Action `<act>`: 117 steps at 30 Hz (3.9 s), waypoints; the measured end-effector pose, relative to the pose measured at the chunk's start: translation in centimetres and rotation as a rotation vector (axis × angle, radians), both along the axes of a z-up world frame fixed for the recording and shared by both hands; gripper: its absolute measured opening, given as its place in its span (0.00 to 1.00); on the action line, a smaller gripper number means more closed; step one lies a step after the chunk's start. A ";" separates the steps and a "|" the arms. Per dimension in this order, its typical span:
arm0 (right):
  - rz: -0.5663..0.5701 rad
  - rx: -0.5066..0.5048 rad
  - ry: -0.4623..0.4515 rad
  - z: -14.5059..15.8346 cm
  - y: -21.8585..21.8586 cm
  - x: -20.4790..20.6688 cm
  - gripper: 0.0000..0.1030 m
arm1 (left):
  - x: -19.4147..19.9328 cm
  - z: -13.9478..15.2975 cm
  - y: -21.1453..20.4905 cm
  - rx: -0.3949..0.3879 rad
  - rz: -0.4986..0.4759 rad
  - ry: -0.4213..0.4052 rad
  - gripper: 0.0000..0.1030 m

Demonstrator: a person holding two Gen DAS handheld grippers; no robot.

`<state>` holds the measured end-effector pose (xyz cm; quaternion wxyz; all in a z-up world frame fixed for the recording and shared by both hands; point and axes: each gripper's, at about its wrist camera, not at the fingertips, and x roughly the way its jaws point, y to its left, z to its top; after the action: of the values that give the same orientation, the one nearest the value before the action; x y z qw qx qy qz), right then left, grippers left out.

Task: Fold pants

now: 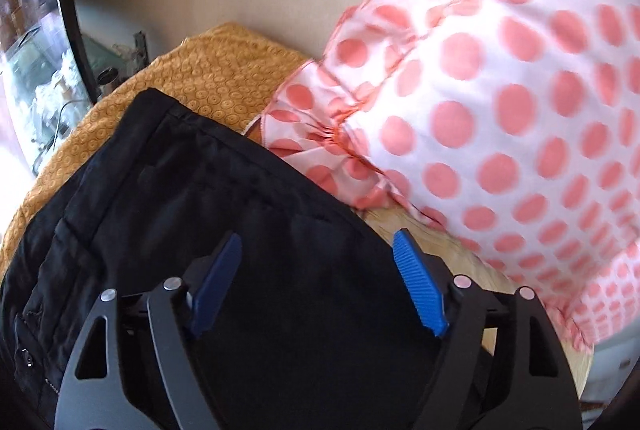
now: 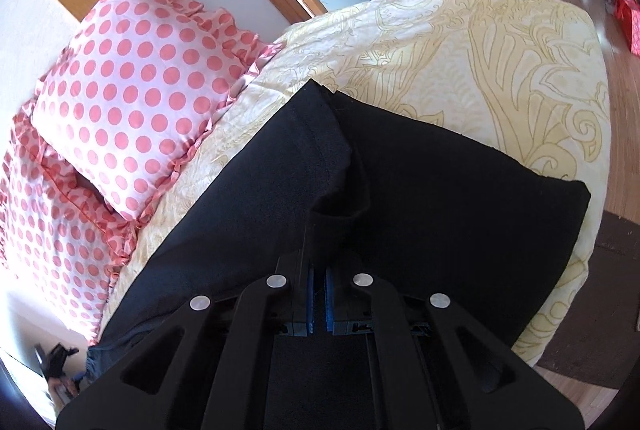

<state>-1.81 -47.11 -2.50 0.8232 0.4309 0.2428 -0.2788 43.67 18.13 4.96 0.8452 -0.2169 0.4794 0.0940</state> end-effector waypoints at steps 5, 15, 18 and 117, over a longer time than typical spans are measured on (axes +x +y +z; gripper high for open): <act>0.019 -0.044 0.033 0.2 0.2 0.4 0.03 | 2.6 -1.7 0.5 -0.029 0.128 0.077 0.75; 0.037 -0.056 0.008 0.0 0.1 0.2 0.04 | 0.9 -1.3 1.2 -0.030 0.181 0.060 0.04; 0.049 -0.048 -0.011 0.2 -0.1 0.2 0.04 | -1.9 0.3 1.5 -0.033 0.155 -0.009 0.02; -0.052 -0.281 0.151 1.7 -2.0 -9.2 0.41 | -39.7 -1.7 12.1 0.242 0.234 -0.243 0.37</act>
<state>-11.02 -49.11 -0.81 0.8473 0.2954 0.2516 -0.3628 3.95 30.18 3.30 0.8999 -0.1778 0.3308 0.2218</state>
